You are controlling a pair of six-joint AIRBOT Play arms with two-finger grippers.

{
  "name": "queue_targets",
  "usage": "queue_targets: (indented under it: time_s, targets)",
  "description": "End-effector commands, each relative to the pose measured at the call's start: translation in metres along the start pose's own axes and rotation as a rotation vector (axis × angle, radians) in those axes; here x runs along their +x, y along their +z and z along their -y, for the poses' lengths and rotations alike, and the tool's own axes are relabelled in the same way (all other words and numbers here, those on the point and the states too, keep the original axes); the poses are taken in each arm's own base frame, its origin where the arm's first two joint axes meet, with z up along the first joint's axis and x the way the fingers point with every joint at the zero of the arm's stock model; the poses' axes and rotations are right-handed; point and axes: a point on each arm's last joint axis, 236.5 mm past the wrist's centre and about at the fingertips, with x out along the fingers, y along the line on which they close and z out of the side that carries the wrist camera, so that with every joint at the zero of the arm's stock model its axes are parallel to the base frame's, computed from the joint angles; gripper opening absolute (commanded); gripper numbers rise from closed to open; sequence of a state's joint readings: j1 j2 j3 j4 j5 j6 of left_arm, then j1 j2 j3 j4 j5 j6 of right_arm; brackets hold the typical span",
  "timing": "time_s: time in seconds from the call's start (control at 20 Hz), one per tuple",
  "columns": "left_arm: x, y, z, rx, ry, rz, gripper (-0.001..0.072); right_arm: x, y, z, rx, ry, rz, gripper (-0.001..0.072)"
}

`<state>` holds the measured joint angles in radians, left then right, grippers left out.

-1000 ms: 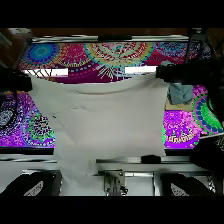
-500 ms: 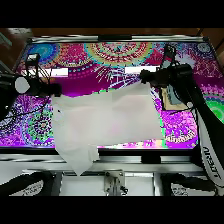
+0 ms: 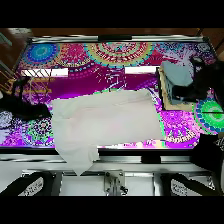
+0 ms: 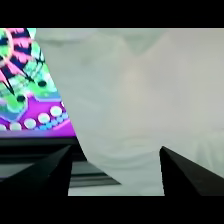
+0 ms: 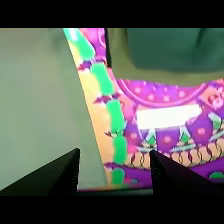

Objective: Fold the shirts.

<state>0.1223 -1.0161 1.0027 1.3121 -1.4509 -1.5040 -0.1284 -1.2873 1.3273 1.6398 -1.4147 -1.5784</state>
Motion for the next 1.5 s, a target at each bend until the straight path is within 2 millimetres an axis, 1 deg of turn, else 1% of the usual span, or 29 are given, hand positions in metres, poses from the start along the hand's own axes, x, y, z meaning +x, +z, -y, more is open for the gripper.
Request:
queue_targets:
  time_s: [0.0, 0.05, 0.2, 0.3, 0.45, 0.55, 0.65, 0.8, 0.85, 0.95, 1.05, 1.1, 1.2, 1.25, 1.3, 1.35, 1.45]
  targets:
    - [0.033, -0.068, -0.005, -0.113, -0.193, -0.103, 0.0632, 0.011, -0.067, 0.018, 0.079, 0.142, -0.165, 0.0549]
    - [0.040, -0.076, -0.005, -0.141, -0.228, -0.100, 0.0632, 0.016, -0.075, 0.016, 0.110, 0.185, -0.182, 0.0549]
    - [0.066, -0.081, -0.015, -0.205, -0.238, -0.083, 0.0631, 0.024, -0.087, 0.011, 0.129, 0.230, -0.216, 0.0549]
    - [0.080, -0.087, -0.018, -0.204, -0.243, -0.114, 0.0632, 0.026, -0.088, 0.011, 0.115, 0.231, -0.217, 0.0549]
    - [0.095, -0.087, -0.027, -0.184, -0.227, -0.140, 0.0630, 0.026, -0.085, 0.011, 0.116, 0.227, -0.204, 0.0548]
    - [0.105, -0.094, -0.029, -0.161, -0.224, -0.197, 0.0630, 0.027, -0.085, 0.012, 0.116, 0.223, -0.205, 0.0548]
    - [0.111, -0.104, -0.037, -0.141, -0.193, -0.248, 0.0630, 0.027, -0.086, 0.014, 0.114, 0.214, -0.206, 0.0549]
    - [0.114, -0.103, -0.031, -0.136, -0.227, -0.254, 0.0628, 0.028, -0.084, 0.016, 0.114, 0.206, -0.197, 0.0549]
    - [0.115, -0.101, -0.028, -0.136, -0.239, -0.245, 0.0613, 0.029, -0.084, 0.016, 0.115, 0.207, -0.198, 0.0549]
    - [0.117, -0.101, -0.027, -0.129, -0.247, -0.253, 0.0605, 0.034, -0.089, 0.016, 0.120, 0.208, -0.212, 0.0549]
    - [0.121, -0.103, -0.022, -0.114, -0.259, -0.268, 0.0606, 0.048, -0.100, 0.015, 0.143, 0.211, -0.235, 0.0549]
    - [0.124, -0.105, -0.018, -0.100, -0.260, -0.281, 0.0605, 0.057, -0.108, 0.012, 0.158, 0.223, -0.253, 0.0549]
    - [0.129, -0.109, -0.011, -0.068, -0.261, -0.310, 0.0577, 0.072, -0.124, 0.004, 0.178, 0.253, -0.284, 0.0550]
    - [0.131, -0.109, -0.009, -0.062, -0.255, -0.314, 0.0523, 0.080, -0.130, 0.000, 0.180, 0.269, -0.288, 0.0554]
    - [0.134, -0.107, -0.009, -0.083, -0.242, -0.307, 0.0486, 0.088, -0.133, -0.001, 0.193, 0.270, -0.286, 0.0672]
    - [0.135, -0.103, -0.010, -0.107, -0.231, -0.294, 0.0308, 0.094, -0.136, -0.002, 0.205, 0.272, -0.283, 0.0671]
    - [0.134, -0.099, -0.010, -0.114, -0.230, -0.285, 0.0124, 0.102, -0.138, -0.010, 0.225, 0.298, -0.284, 0.0671]
